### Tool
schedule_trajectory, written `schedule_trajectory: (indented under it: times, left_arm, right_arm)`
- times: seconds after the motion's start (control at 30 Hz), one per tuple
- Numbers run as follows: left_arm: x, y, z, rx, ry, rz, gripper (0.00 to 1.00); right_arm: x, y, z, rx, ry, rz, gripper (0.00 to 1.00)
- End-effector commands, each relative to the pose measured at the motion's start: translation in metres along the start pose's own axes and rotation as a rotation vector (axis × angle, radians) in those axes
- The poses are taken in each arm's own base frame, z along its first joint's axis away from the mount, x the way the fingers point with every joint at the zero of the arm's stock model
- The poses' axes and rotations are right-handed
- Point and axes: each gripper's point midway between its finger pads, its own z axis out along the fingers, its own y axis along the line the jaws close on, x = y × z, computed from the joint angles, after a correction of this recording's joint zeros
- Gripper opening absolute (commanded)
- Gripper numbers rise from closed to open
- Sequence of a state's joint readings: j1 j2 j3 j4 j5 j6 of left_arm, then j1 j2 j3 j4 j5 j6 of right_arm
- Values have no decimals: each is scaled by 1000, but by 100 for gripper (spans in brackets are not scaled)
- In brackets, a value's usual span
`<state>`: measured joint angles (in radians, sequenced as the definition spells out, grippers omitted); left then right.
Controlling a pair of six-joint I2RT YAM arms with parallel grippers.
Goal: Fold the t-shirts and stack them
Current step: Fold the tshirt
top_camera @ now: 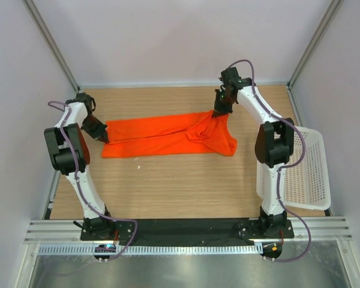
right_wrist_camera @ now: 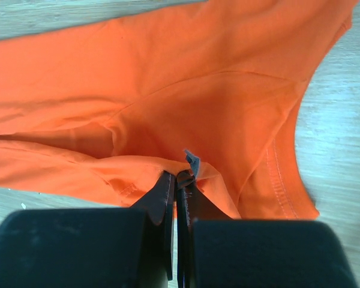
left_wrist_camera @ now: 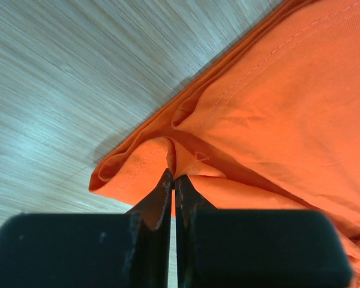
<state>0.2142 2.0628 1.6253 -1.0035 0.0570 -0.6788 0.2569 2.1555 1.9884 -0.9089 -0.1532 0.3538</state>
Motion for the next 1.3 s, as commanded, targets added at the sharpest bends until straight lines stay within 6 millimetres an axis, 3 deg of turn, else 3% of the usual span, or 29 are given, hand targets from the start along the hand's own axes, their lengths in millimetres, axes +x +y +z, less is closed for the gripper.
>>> schedule_trajectory:
  times: [0.0,0.2,0.57,0.83,0.9,0.93,1.03,1.1,1.23,1.27]
  left_arm:
    - [-6,-6,-2,5,-5,-16,0]
    - [-11,-10,0,9,-7,-22,0]
    - [-21,-13,1,3,-22,-29,0]
    - [-22,-17,6,7,-9,-28,0]
    - [-23,-18,7,5,-5,-28,0]
    - [-24,-18,8,3,-2,-30,1]
    - [-27,-18,0,1,-22,-25,15]
    - [-31,-16,-14,-5,-60,-23,29]
    - [-30,-8,-49,-4,-136,-7,47]
    - [-26,-6,-54,0,-144,-1,49]
  right_arm:
    - [-19,11,0,-54,-39,10,1]
    - [-23,3,8,-43,-36,35,1]
    - [-36,5,15,-67,-58,56,1]
    - [-46,7,32,-81,-62,75,1]
    - [-47,7,33,-80,-61,78,3]
    - [-47,5,35,-78,-57,79,11]
    - [-50,3,30,-63,-67,73,29]
    - [-57,-5,14,-10,-85,67,36]
    - [-40,-29,-33,131,-78,36,50]
    - [-24,-37,-46,157,-63,22,52]
